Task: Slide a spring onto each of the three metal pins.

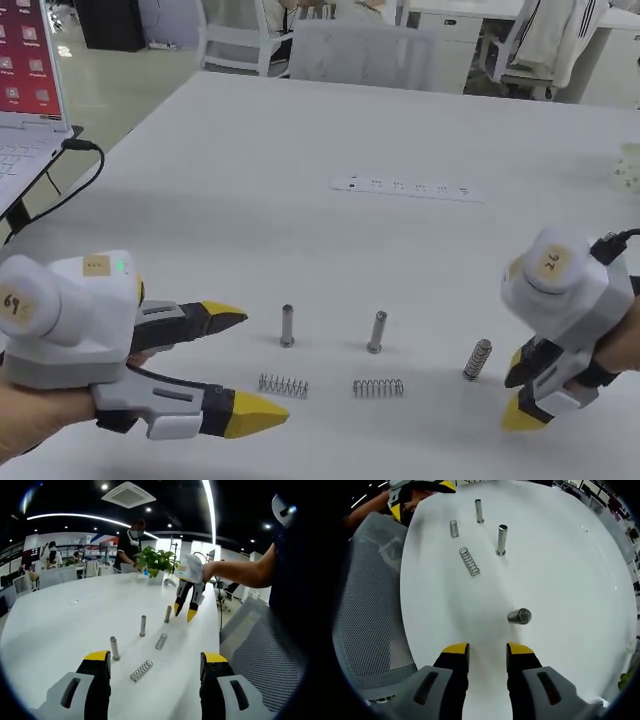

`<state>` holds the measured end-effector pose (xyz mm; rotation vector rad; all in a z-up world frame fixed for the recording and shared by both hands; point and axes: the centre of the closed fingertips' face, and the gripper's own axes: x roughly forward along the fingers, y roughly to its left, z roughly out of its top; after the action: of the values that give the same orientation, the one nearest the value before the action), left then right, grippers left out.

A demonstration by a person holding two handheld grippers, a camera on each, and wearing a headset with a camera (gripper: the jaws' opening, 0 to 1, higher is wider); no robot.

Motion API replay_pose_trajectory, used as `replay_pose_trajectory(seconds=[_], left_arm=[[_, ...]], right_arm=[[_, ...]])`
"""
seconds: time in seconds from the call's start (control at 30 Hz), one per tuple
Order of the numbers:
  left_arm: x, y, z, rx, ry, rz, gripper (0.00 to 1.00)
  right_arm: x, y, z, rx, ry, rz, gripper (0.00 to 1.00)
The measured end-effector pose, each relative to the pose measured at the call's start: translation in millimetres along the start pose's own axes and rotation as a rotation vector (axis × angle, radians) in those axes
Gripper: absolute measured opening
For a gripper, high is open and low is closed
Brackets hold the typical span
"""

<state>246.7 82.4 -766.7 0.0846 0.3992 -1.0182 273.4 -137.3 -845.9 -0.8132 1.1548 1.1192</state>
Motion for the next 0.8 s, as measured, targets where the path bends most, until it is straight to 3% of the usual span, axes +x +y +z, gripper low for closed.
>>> replay_pose_trajectory(seconds=[0.3,0.8], left_arm=[[0.1,-1.2,0.3,0.003,0.0,-0.001,0.69],[-0.5,-2.4,2.3,0.008,-0.004,-0.001,0.69]], right_arm=[[3.0,15.9,2.6,-0.011,0.001,0.021,0.28],[0.6,43.9,22.0,-0.054,-0.026,0.069,0.28]])
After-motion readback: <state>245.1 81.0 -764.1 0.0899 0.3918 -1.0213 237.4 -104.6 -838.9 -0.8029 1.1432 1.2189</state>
